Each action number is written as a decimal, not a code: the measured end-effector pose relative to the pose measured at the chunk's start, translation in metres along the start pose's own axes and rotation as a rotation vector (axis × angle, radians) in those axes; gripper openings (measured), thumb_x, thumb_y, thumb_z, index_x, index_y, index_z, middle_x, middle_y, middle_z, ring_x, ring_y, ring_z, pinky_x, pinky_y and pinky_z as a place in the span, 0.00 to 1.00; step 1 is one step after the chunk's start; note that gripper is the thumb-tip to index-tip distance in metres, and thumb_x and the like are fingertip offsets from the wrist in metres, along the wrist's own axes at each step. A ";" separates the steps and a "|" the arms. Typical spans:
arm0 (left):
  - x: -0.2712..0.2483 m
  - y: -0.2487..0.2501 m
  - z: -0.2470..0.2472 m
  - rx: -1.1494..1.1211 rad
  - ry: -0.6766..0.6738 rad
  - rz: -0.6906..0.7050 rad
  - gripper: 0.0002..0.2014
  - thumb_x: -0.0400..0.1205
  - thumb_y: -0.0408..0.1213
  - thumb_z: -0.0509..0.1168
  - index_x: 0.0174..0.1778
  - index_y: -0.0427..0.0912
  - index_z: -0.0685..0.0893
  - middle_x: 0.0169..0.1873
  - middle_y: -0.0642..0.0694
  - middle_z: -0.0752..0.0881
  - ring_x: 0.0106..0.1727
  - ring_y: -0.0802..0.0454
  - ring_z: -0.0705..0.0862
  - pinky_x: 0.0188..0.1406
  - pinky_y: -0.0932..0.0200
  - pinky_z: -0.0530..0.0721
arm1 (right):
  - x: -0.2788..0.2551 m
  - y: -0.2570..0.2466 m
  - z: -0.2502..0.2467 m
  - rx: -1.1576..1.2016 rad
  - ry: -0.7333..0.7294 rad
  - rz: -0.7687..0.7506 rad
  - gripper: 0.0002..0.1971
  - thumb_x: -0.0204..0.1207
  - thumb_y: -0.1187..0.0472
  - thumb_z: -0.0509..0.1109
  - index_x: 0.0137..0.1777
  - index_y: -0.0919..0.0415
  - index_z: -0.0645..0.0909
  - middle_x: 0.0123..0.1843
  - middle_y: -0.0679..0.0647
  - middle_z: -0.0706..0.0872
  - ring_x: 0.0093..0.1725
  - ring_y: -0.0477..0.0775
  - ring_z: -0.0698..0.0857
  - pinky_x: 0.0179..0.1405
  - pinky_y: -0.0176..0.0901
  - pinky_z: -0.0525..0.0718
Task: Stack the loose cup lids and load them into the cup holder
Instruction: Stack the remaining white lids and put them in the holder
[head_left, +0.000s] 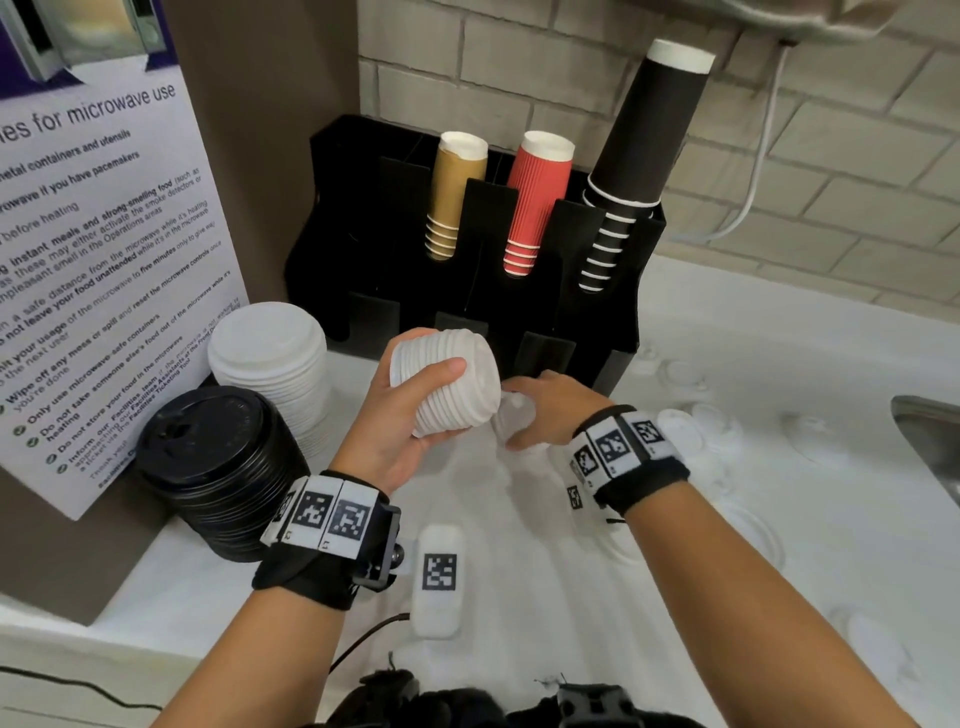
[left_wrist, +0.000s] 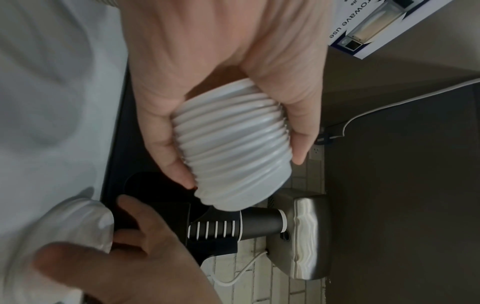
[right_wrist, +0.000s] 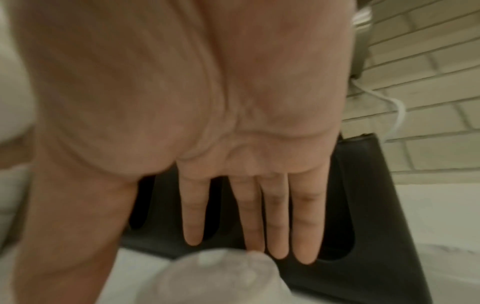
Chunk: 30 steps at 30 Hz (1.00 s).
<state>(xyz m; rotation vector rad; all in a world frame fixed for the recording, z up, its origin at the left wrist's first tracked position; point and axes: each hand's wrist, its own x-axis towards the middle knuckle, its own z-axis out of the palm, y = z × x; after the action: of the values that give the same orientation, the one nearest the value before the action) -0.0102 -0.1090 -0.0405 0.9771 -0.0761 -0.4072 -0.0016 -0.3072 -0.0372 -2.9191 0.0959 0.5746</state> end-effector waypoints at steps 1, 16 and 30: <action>0.000 0.000 0.000 0.006 0.002 0.002 0.25 0.67 0.40 0.73 0.61 0.54 0.78 0.64 0.45 0.81 0.65 0.43 0.82 0.38 0.52 0.88 | 0.004 -0.002 0.002 -0.039 -0.014 -0.001 0.42 0.67 0.48 0.79 0.80 0.43 0.63 0.69 0.58 0.72 0.68 0.62 0.76 0.64 0.53 0.80; 0.001 0.000 -0.008 0.022 0.040 0.006 0.25 0.66 0.42 0.74 0.59 0.56 0.79 0.61 0.47 0.83 0.63 0.45 0.83 0.42 0.49 0.88 | -0.048 0.005 -0.023 0.765 0.300 -0.224 0.24 0.69 0.53 0.77 0.63 0.35 0.76 0.56 0.47 0.83 0.54 0.50 0.85 0.53 0.44 0.86; 0.002 -0.007 0.004 0.037 -0.021 -0.025 0.30 0.64 0.44 0.79 0.62 0.56 0.79 0.62 0.44 0.83 0.63 0.42 0.84 0.41 0.50 0.88 | -0.069 -0.024 -0.008 0.941 0.387 -0.403 0.24 0.71 0.62 0.78 0.65 0.44 0.77 0.57 0.50 0.83 0.57 0.49 0.84 0.54 0.47 0.88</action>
<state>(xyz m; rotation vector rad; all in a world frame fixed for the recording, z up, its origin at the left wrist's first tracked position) -0.0120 -0.1164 -0.0441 1.0114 -0.0909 -0.4407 -0.0596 -0.2830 0.0002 -1.9968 -0.1400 -0.1090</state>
